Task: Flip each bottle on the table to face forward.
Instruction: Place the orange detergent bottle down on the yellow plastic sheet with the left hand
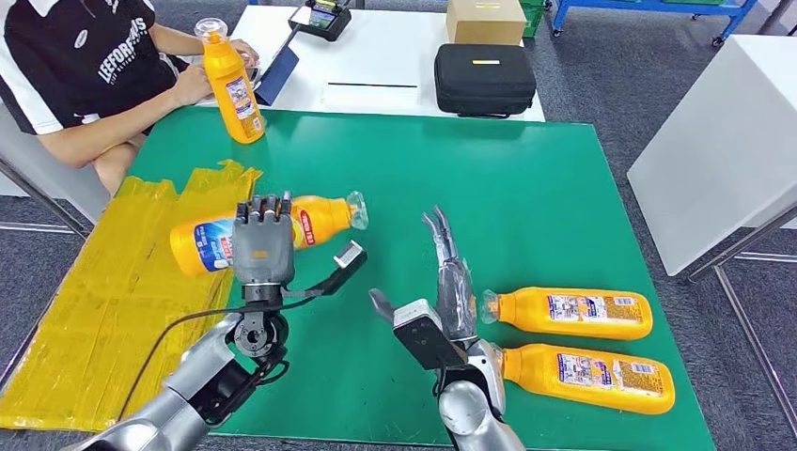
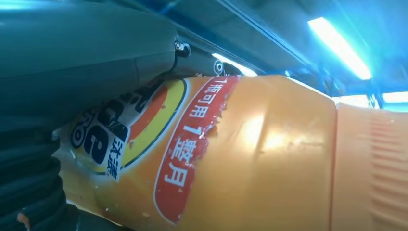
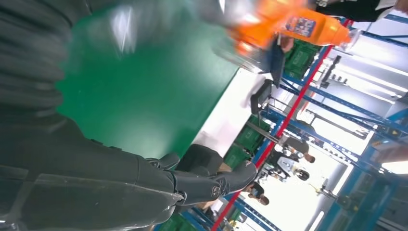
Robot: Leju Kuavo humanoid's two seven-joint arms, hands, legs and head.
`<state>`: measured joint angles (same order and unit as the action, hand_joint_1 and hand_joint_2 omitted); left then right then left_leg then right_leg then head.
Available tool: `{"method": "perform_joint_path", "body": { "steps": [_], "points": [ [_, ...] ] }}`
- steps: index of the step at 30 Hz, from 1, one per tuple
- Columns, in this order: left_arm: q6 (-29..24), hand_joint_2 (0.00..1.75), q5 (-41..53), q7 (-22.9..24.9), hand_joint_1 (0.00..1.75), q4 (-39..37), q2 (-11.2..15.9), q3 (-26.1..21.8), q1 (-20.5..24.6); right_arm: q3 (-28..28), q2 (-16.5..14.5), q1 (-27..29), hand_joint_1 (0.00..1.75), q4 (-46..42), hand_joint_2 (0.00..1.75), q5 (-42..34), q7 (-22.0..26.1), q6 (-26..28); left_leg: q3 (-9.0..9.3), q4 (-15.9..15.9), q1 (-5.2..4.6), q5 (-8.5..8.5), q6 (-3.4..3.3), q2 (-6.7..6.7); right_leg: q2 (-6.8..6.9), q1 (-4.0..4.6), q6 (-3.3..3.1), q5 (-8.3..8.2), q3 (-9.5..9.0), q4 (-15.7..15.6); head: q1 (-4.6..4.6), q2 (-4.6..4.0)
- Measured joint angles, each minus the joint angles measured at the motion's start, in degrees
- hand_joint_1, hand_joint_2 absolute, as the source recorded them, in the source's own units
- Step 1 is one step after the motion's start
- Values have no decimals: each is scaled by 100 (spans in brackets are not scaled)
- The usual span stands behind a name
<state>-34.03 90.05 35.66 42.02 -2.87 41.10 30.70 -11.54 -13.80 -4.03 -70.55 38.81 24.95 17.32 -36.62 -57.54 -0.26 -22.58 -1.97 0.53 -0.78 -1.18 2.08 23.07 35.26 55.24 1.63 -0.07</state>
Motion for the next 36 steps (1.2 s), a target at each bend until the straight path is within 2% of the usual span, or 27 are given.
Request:
{"method": "perform_joint_path", "body": {
  "steps": [6, 13, 17, 20, 21, 24, 33, 35, 36],
  "points": [
    [21, 175, -15, -101, 175, -861, 34, 28, 27, 19, 1, 0, 0, 0, 175, 16, -26, -78, -3, 0, 6, -4, 3, 7, 2, 5, 2, 9, 2, -1, 1, 0],
    [174, 175, -15, -264, 175, -1373, 38, -332, 7, 17, 3, -35, 0, 14, 175, 23, 3, -135, -4, 1, 11, -6, 7, 7, 1, 7, 2, 11, 3, 0, 1, 0],
    [126, 175, -15, -200, 134, -1553, 39, -561, -6, 17, 3, -47, 0, 51, 175, 15, 33, -127, -4, 1, 10, -6, 7, 7, 1, 7, 3, 11, 2, 0, 1, 0],
    [-32, 175, -15, -159, 34, -1622, 40, -717, -9, 17, 3, -54, 0, 78, 175, 14, 36, -120, -5, 1, 10, -6, 7, 8, 1, 7, 3, 11, 2, 0, 1, 0],
    [-72, 131, -15, -154, 0, -1640, 40, -760, -9, 17, 3, -60, 0, 85, 175, 14, 36, -119, -5, 1, 10, -6, 7, 8, 1, 7, 3, 11, 2, 0, 0, 0],
    [-149, 0, -15, -132, 0, -1681, 42, -854, -10, 17, 3, -73, 0, 101, 175, 19, 36, -114, -5, 1, 10, -6, 7, 8, 1, 7, 3, 11, 2, 0, 0, 0],
    [-480, 0, -14, -255, 0, -1708, 6, -1223, -43, 19, 4, -74, 0, 103, 175, 75, 14, -54, -4, 1, 10, -6, 7, 8, 1, 7, 3, 11, 3, -1, 1, 0],
    [-525, 0, -104, -622, 0, -1639, -44, -1420, -96, 19, 5, -72, 0, 103, 175, 96, 9, 3, -4, 0, 10, -6, 7, 8, 1, 6, 3, 11, 3, -1, 1, 0],
    [-534, 0, -247, -1006, 0, -1550, -85, -1581, -148, 20, 8, -72, 0, 103, 175, 106, 7, 42, -4, 0, 10, -6, 7, 8, 1, 6, 3, 11, 3, -1, 1, 0]
  ]
}}
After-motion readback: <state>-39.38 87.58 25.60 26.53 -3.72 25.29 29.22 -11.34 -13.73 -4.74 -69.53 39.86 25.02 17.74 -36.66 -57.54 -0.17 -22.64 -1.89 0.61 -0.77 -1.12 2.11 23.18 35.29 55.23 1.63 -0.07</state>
